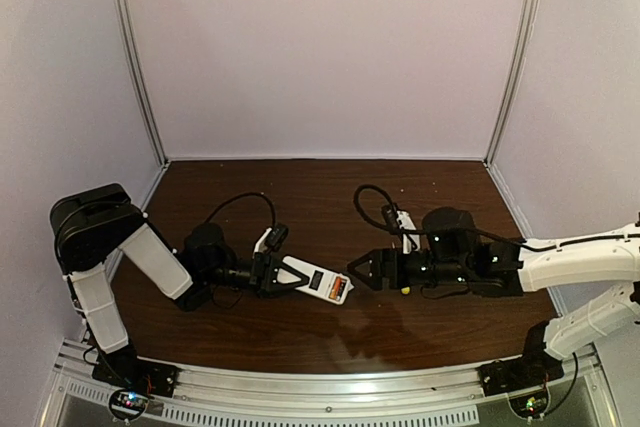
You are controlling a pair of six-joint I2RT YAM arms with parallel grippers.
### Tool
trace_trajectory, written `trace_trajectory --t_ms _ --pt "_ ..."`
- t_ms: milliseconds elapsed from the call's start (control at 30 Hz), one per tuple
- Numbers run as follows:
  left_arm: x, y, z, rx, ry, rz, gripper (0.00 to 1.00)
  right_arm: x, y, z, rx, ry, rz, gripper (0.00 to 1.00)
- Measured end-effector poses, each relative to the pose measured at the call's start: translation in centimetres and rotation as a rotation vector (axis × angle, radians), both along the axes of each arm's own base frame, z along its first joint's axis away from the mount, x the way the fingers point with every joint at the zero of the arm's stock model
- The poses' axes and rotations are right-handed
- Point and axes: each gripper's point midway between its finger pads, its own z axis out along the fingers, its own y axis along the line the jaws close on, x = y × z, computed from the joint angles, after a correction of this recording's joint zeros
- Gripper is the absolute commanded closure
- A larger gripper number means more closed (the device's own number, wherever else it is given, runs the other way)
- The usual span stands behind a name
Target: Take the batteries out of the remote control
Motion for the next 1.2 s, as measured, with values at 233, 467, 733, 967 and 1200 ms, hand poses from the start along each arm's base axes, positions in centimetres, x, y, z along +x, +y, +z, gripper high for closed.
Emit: trace_trajectory --t_ms 233,467,733,967,1200 --pt "0.5 0.0 0.0 -0.002 -0.036 0.024 1.0 0.5 -3.3 -1.1 -0.135 -0.019 -0.097 0.12" --pt "2.2 -0.1 -0.8 0.031 -0.067 0.13 1.0 1.4 -6.6 -3.4 -0.29 -0.017 -0.218 0.07" --pt "2.4 -0.5 -3.2 0.124 -0.028 0.195 1.0 2.1 -8.6 -4.5 -0.382 -0.016 -0.307 0.0" --pt "2.0 -0.9 -4.9 0.169 0.001 0.212 1.0 2.6 -9.5 -4.7 -0.421 -0.031 -0.355 0.0" --pt "1.6 -1.2 -7.9 0.223 0.067 0.238 1.0 2.9 -10.0 -5.2 -0.454 -0.039 -0.377 0.0"
